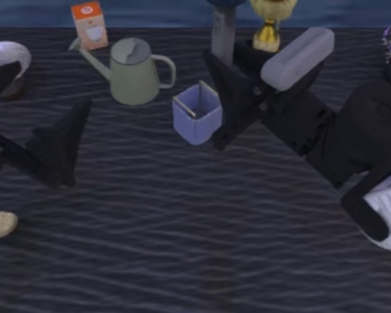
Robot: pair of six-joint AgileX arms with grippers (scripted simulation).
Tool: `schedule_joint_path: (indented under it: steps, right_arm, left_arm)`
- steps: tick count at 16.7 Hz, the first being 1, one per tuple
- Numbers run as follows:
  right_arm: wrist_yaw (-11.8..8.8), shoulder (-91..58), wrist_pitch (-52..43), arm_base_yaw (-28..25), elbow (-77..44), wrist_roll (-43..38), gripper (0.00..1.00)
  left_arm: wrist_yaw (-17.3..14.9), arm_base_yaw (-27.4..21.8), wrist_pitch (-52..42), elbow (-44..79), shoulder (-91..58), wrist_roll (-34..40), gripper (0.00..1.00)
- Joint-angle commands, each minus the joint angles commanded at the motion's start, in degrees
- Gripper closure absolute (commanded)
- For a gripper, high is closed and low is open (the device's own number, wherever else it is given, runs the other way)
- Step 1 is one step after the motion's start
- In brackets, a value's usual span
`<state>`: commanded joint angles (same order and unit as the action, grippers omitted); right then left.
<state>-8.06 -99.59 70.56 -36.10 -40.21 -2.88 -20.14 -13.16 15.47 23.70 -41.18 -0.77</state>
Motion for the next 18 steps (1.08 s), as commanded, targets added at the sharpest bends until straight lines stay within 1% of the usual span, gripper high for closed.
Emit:
schedule_joint_path:
  steps: [4, 6, 8, 10, 15, 18]
  right_arm:
    - [0.00, 0.00, 0.00, 0.00, 0.00, 0.00, 1.00]
    - [0.00, 0.00, 0.00, 0.00, 0.00, 0.00, 1.00]
    - [0.00, 0.00, 0.00, 0.00, 0.00, 0.00, 1.00]
    - [0.00, 0.00, 0.00, 0.00, 0.00, 0.00, 1.00]
    - [0.00, 0.00, 0.00, 0.00, 0.00, 0.00, 1.00]
    - [0.00, 0.00, 0.00, 0.00, 0.00, 0.00, 1.00]
  left_arm:
    - [-7.66, -5.04, 5.79, 8.88, -15.58, -0.21, 0.00]
    - [-10.61, -6.97, 8.16, 12.45, -21.28, -0.35, 0.00]
    - [-12.65, -8.31, 9.89, 15.00, -25.20, -0.49, 0.00]
    - [-13.56, -8.91, 10.69, 16.17, -26.88, -0.57, 0.00]
    - [-13.38, -8.75, 10.63, 16.09, -26.85, -0.55, 0.00]
    - [-11.60, -10.91, 11.84, 19.53, -30.98, -0.49, 0.00]
